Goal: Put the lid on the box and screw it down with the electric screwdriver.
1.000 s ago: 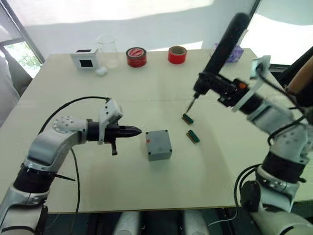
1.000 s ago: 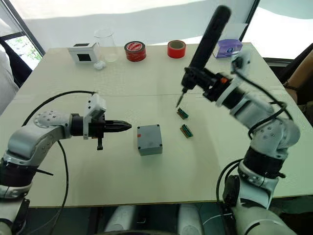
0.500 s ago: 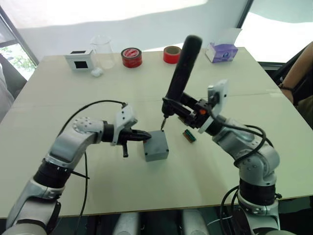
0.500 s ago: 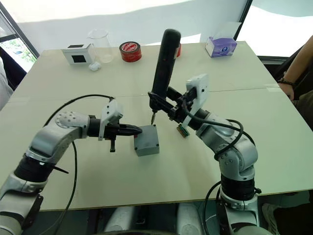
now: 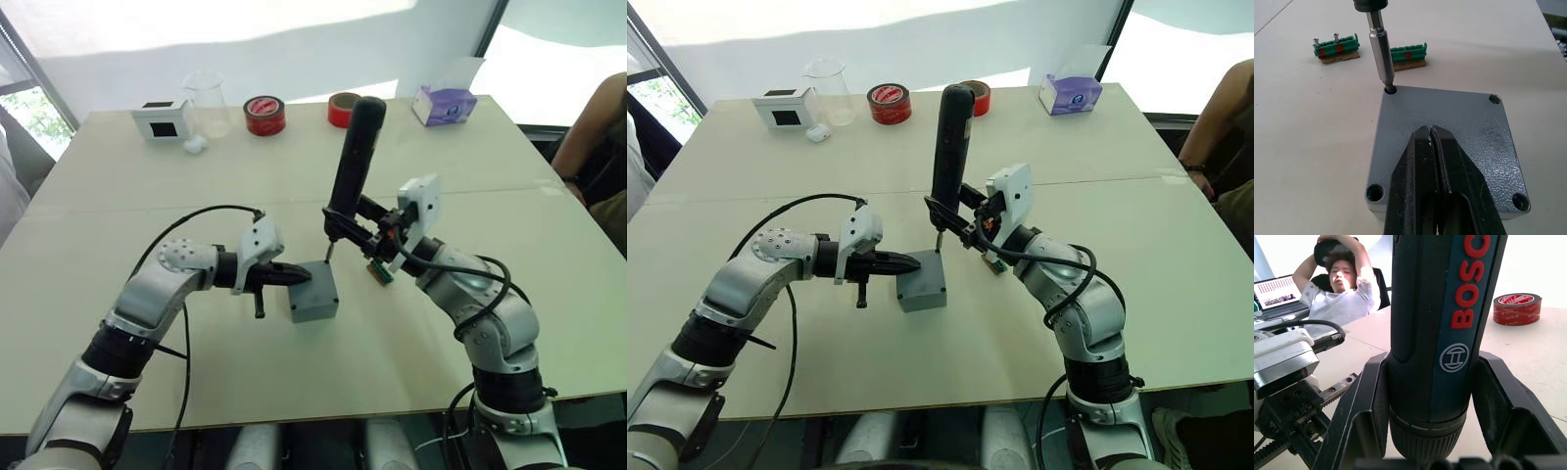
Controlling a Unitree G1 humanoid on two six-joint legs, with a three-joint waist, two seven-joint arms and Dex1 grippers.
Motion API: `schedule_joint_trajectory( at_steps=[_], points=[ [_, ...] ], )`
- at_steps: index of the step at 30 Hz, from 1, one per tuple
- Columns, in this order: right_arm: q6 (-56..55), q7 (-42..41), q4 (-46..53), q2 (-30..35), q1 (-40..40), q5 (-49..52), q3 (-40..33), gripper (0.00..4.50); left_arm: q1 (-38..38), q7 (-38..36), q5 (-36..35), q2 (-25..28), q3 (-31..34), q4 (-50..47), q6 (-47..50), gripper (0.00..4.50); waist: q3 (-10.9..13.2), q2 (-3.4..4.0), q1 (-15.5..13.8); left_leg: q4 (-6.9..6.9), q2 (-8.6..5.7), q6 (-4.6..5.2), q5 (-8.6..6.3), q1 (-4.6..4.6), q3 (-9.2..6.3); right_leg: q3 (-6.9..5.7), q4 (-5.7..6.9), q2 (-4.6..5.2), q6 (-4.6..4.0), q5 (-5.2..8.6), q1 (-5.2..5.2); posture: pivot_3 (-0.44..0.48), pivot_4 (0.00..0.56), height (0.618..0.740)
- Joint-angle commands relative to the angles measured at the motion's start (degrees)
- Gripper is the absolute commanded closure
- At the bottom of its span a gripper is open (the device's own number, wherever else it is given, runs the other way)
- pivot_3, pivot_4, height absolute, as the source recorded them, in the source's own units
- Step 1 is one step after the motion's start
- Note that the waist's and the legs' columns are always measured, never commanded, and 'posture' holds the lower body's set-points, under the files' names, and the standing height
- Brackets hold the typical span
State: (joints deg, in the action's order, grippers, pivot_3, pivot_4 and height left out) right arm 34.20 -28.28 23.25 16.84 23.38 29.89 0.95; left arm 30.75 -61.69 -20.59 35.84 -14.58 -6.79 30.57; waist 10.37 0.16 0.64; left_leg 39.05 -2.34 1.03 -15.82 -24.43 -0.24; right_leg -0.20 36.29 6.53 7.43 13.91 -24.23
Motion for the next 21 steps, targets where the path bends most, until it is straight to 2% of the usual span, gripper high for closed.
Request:
schedule_joint_trajectory(
  at_steps=[1, 7, 12, 21],
  points=[
    [-3.0, -0.6, 0.6, 0.5, -0.2, -1.2, -0.1, 2.68, -0.3, 0.0, 1.9, 0.4, -0.9, 1.1, 0.2, 4.50, 0.0, -0.01, 0.0, 0.00, 0.00, 0.00, 0.00, 0.00, 0.00, 0.00, 0.00, 0.00, 0.00, 0.00, 0.00, 0.000, 0.150, 0.740],
    [-2.1, -0.6, -1.3, 2.2, -3.4, -5.0, 4.0, 2.68, -1.1, -0.1, 2.5, 0.5, -1.3, 0.6, -0.1, 4.50, -0.1, -0.05, 0.0, 0.00, 0.00, 0.01, -0.01, 0.10, -0.01, 0.00, -0.02, 0.00, 0.00, 0.00, 0.13, 0.000, 0.150, 0.740],
    [-1.3, 0.9, -3.1, 1.3, -2.4, -4.9, 4.2, 2.68, -1.8, -0.2, 3.1, 0.6, -1.5, 0.5, -0.2, 4.50, -0.1, -0.12, 0.0, -0.17, 0.04, 0.17, -0.11, 1.07, -0.03, -0.03, -0.22, -0.02, -0.02, 0.03, 1.12, 0.000, 0.150, 0.740],
    [-2.1, 0.5, -5.2, 2.9, -3.0, -8.4, 7.5, 2.68, -2.8, 0.4, 3.5, 0.3, -1.5, -0.1, -0.1, 4.50, -0.9, -0.32, -0.1, -0.17, 0.04, 0.17, -0.12, 1.10, -0.06, -0.03, -0.22, -0.02, -0.02, 0.04, 1.13, 0.000, 0.150, 0.740]
  ],
)
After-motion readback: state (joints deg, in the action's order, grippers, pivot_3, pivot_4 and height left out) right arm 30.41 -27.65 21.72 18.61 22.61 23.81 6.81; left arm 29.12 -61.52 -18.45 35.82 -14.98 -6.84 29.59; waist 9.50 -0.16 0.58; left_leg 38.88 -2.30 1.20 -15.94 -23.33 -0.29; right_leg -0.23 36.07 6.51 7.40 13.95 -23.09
